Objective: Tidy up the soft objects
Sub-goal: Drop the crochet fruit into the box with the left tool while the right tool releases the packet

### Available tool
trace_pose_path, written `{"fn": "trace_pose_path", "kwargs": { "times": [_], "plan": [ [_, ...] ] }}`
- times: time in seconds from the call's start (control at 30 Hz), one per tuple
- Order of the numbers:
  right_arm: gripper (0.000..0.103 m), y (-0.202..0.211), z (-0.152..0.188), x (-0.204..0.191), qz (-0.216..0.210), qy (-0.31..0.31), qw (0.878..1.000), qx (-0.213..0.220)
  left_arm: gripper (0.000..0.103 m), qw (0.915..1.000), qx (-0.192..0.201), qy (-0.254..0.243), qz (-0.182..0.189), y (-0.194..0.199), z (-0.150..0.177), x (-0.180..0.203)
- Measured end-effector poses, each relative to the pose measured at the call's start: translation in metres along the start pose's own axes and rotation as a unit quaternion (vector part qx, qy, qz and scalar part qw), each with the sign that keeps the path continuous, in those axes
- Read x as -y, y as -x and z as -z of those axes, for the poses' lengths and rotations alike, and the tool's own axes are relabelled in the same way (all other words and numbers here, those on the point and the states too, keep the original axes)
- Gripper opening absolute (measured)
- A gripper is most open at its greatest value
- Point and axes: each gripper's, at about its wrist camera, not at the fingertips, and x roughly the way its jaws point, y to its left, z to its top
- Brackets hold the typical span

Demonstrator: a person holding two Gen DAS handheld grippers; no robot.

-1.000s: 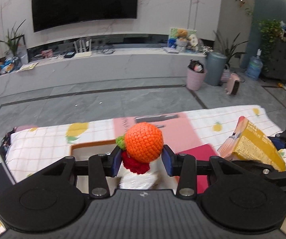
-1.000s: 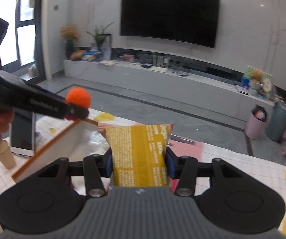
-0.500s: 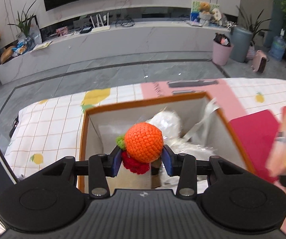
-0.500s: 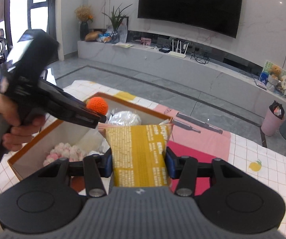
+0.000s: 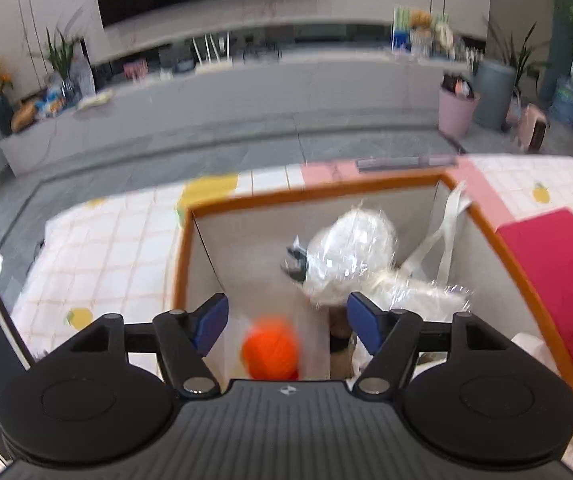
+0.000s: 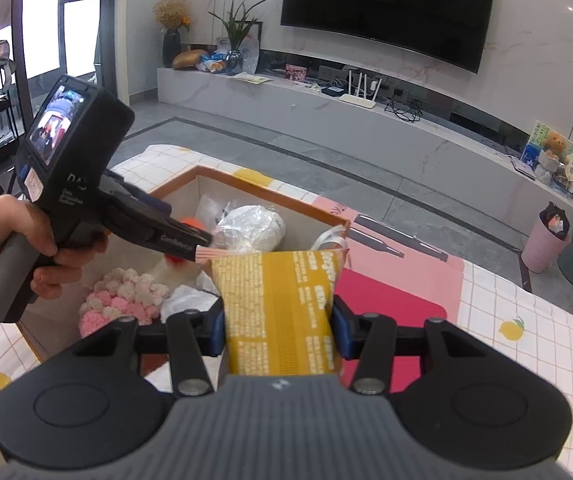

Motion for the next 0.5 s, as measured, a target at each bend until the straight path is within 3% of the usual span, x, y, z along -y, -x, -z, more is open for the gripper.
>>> {"fn": "trace_pose_path", "kwargs": {
  "times": [0.17,0.33,0.5],
  "plan": [
    [0.049,-0.010,-0.005,-0.019,-0.024,-0.006,1.000,-0.006,0.086,0.9987,0.040,0.031,0.008,0.036,-0.003,-0.014],
    [0.049,-0.036,-0.006,-0.057,-0.061,0.004,0.998,-0.021,0.087,0.9978,0.066,0.009,-0.005,0.063,-0.003,-0.021],
    [0.051,-0.067,0.005,-0.094,-0.066,0.028,0.996,-0.048,0.087,0.9973,0.073,-0.003,-0.010,0.077,0.005,-0.024]
  ]
}}
